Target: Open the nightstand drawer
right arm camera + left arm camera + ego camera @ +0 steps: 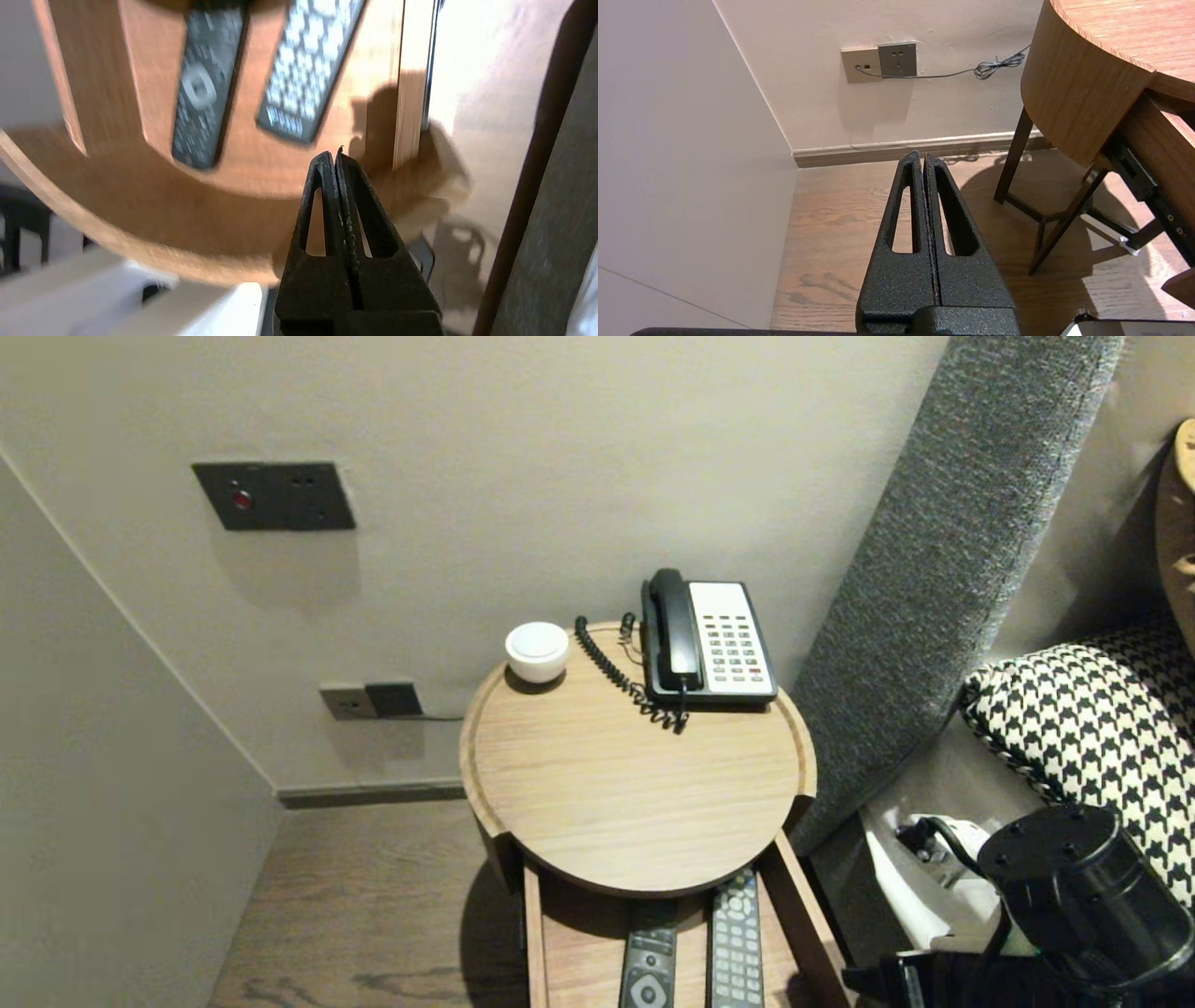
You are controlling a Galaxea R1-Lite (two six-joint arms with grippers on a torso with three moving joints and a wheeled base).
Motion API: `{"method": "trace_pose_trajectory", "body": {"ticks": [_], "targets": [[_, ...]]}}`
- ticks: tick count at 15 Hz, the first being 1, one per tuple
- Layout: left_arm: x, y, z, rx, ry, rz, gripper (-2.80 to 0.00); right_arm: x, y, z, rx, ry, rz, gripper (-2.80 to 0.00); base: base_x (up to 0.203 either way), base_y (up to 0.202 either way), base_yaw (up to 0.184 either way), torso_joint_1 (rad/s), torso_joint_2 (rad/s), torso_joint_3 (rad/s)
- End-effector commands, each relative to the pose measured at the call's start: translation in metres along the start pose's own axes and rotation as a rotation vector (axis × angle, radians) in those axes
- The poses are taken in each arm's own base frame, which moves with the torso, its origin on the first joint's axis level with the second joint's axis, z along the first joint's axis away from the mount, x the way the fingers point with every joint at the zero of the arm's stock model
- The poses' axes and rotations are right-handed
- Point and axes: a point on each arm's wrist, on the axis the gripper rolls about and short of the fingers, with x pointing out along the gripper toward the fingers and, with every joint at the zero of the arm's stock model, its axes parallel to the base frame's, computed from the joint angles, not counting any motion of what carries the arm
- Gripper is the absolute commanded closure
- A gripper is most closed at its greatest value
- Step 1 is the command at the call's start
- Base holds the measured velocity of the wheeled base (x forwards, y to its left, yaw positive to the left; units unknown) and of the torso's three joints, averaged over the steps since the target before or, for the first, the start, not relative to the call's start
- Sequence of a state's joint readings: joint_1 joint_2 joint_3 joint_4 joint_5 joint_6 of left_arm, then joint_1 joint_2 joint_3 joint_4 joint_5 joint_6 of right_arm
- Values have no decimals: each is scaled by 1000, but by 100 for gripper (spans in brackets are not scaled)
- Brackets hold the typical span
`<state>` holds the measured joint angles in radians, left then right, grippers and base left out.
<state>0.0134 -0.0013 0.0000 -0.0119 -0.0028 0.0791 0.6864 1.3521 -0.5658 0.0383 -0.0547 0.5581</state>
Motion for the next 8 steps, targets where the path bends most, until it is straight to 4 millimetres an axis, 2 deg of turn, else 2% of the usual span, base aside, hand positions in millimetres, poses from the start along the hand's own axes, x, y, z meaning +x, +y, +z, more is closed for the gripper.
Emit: {"method": "trace_pose_trajectory", "body": {"ticks": [1,5,8], "targets": [[0,0,0,1,0,2,0,-3,7,11,7,-39,10,0,0,0,0,0,0,0],[0,0,0,1,-1,1,0,-8,12,18,23,-46,0,0,0,0,0,0,0,0],[0,0,0,1,-2,2,0,-12,9,13,-26,51,-71,0,0,0,0,0,0,0]]}}
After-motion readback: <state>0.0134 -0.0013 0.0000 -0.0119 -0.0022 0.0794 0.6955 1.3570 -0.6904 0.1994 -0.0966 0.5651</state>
